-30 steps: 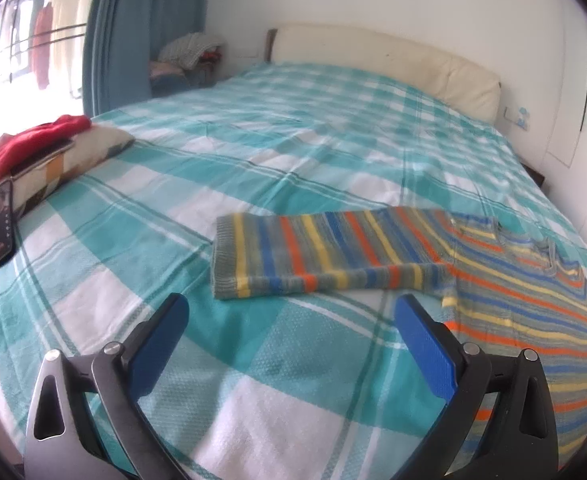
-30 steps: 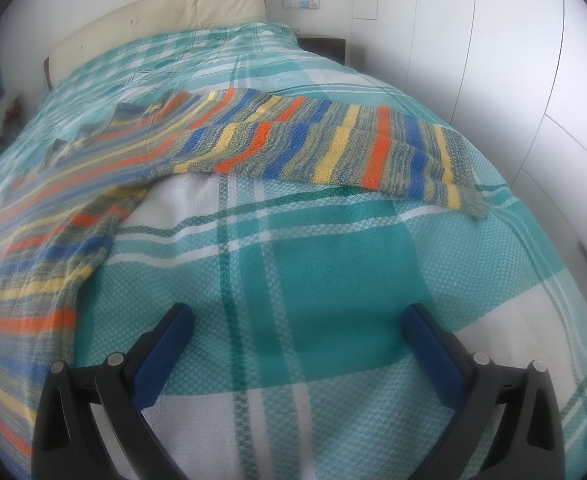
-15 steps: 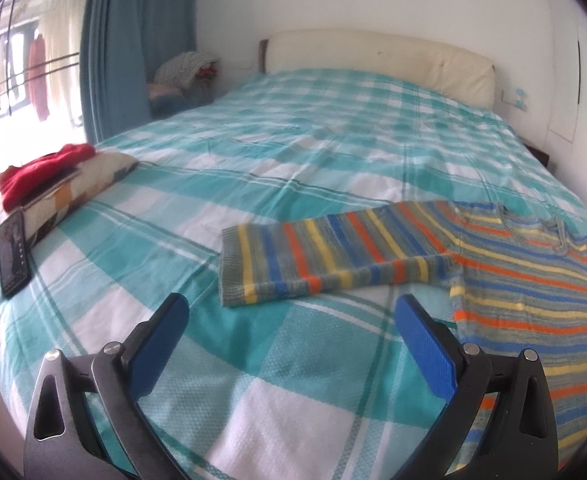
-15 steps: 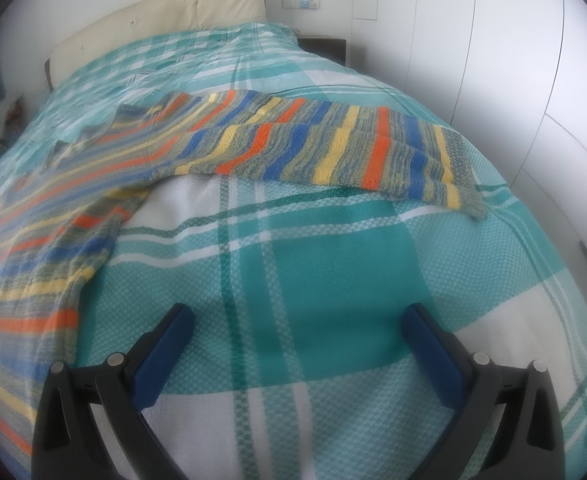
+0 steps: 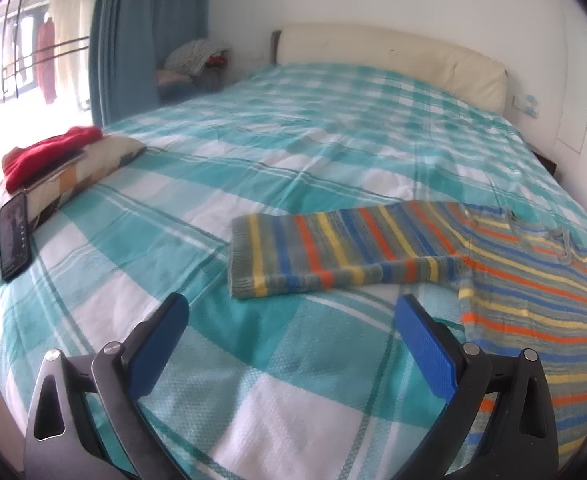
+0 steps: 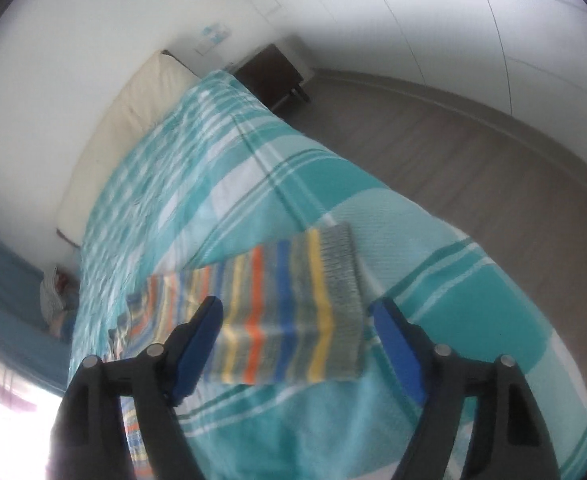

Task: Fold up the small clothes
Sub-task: 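Grasp the sleeve cuff with the right gripper and lift it, then fold the held sleeve across the sweater body and open the right gripper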

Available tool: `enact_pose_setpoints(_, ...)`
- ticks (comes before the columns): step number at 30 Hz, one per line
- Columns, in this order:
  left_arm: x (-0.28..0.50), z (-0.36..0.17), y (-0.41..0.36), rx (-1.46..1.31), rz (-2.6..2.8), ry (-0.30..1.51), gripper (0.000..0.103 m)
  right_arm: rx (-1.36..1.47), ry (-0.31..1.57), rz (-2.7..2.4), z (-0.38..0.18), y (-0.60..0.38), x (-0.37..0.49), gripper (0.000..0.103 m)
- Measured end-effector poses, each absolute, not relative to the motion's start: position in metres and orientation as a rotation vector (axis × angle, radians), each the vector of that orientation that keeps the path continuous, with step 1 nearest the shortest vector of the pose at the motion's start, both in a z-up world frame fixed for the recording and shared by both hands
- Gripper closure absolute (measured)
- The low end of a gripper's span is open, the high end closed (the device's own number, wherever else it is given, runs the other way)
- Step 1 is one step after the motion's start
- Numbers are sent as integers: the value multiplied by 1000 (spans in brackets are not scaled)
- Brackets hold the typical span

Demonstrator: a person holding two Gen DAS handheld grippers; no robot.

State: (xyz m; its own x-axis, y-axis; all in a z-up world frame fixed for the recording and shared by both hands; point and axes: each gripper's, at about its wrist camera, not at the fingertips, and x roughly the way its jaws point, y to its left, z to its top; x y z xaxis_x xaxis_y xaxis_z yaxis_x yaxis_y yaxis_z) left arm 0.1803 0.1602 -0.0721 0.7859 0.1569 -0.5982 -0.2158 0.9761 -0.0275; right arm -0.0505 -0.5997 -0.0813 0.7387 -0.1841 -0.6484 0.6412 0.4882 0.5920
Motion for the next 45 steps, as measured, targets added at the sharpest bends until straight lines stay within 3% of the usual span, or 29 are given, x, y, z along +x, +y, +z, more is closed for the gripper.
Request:
enact_pose_setpoints(7,183,-79,164,-104,224,663,0,960,632,-498,-103,-620,-38,52)
enact_pose_setpoints(12,187,-86,162,-95,234,683,0,888,735,-462,-103,-624,-20,54)
enact_pose_setpoints(15,188,-88,159,-84,234,691,0,740,847,-506,-102,-614,-8,81)
enact_pose_setpoints(16,188,-88,157,-78,234,692,0,728,857,-492,-99,-610,-7,97)
enact_pose_setpoints(17,189,-88,156,-68,236,694,0,707,861,-501,-95,-607,-5,98)
enact_pose_setpoints(23,186,-82,156,-69,228,680,0,485,729,-465,-1,-548,12,99)
enact_pose_setpoints(29,184,-75,159,-90,212,659,0,383,640,-195,96,-444,89,99)
enact_pose_setpoints(36,186,-81,166,-84,221,682,0,337,684,40,81,-324,200,96)
enact_pose_setpoints(37,187,-83,168,-91,225,691,0,372,716,80,70,-316,212,85)
enact_pose_setpoints(38,188,-84,170,-101,230,700,0,409,744,98,60,-310,221,64)
enact_pose_setpoints(39,189,-85,173,-113,232,706,0,445,743,112,52,-306,225,55)
enact_pose_setpoints(45,193,-83,177,-175,201,716,0,600,786,134,10,-322,224,50)
